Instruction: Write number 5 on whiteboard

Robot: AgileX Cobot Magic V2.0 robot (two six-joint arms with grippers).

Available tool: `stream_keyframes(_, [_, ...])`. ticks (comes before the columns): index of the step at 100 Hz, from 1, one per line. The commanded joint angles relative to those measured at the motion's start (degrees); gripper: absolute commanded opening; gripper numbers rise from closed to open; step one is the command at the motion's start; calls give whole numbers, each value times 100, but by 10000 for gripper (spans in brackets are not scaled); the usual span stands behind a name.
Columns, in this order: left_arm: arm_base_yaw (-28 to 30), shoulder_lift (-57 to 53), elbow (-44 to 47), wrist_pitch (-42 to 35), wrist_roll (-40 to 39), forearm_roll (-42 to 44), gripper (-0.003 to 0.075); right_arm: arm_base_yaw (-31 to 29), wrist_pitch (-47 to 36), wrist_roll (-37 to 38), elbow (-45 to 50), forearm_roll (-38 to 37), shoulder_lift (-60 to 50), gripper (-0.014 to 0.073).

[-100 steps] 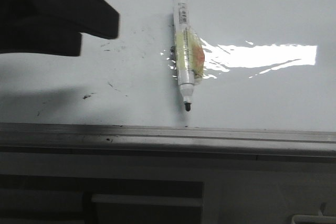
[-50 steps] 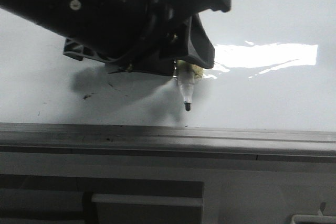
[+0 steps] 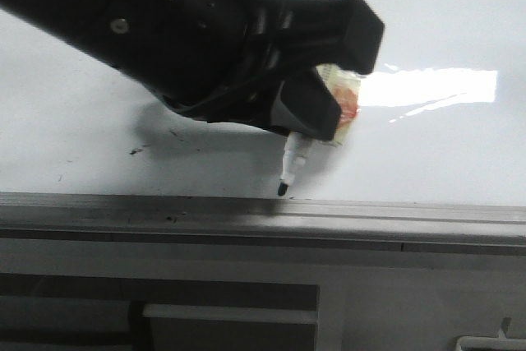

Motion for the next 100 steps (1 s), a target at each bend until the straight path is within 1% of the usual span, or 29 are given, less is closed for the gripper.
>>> stream_keyframes(1, [-137,-447,-352,825,491,1177,-20,160,75,-1577,-369,1177,297,416])
stream_keyframes(2, [-162,-464,-385,907,567,1267,-20,178,116,-1577,-383,1380,321,416])
stream_keyframes(8, [-244,-634,-484,1477,822,2029,-20,375,516,-3050,-507,2170,557,416])
stream_keyframes(11, [-291,-707,-503,1611,967,2318,-20,474,650,-3447,-561,2516,664,416])
stream_keyframes(13, [-305,-766,-514,1669,1048,2515,-20,551,813,-3931,-596,2749,749,416])
stream_keyframes(15, [-339,-822,-514,1695,1098,2686,-20,630,918,-4262,-630,2970,833,416])
stream_keyframes(16, [-352,-843,-514,1693,1157,2738,-20,657,950,-4262,-630,3038,860,416])
stream_keyframes(20, [-379,-950,-514,1693,1341,2963,-20,819,1102,-4896,-701,3374,1026,416])
stream_keyframes(28, [-403,-1119,-514,1683,1778,3047,-20,1090,1170,-5520,-783,3819,1296,416])
stream_keyframes(36, [-403,-1238,-514,1690,2022,3026,-20,1331,1146,-5943,-866,3933,1576,416])
stream_keyframes(41, [-403,-1283,-514,1690,2092,3013,-20,1454,1132,-6061,-920,3945,1738,416])
stream_keyframes(53, [-403,-1324,-514,1695,2092,3013,-20,1706,993,-6072,-1004,4065,2121,416])
stream_keyframes(83, [-403,-1324,-514,1693,2220,2976,-20,2318,59,-6198,-1101,4341,2996,416])
stream_keyframes(100, [-403,-1324,-514,1693,2220,2976,-20,2564,-72,-6214,-1166,4484,3418,416])
